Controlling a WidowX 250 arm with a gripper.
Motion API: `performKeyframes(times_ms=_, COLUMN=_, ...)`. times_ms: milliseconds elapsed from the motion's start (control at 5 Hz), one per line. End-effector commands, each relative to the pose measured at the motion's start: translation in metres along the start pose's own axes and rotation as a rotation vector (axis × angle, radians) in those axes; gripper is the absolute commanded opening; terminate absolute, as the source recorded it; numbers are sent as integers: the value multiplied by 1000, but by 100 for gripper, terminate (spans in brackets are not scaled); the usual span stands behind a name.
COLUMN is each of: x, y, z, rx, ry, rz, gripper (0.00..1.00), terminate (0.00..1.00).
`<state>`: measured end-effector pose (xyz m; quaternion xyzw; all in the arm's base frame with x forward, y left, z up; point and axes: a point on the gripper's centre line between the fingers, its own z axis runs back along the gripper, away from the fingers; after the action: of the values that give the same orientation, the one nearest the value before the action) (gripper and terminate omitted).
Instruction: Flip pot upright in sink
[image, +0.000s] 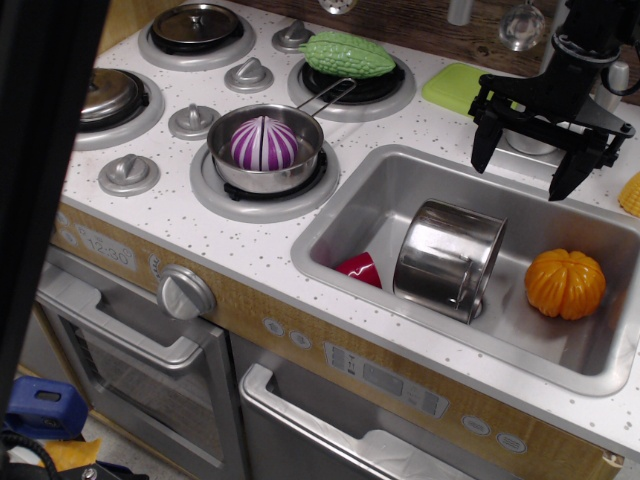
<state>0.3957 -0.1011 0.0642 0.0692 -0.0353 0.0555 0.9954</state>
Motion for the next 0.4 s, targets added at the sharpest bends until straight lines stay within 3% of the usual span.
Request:
performKeyframes(times_ms=0, x=0, y=0, z=0, rx=0, ry=0, rz=0, gripper=100, terminate=0)
performKeyframes(times_ms=200, x=-2, y=-3, z=0, rx=62, ry=-17, rz=-13, gripper=100, terminate=0)
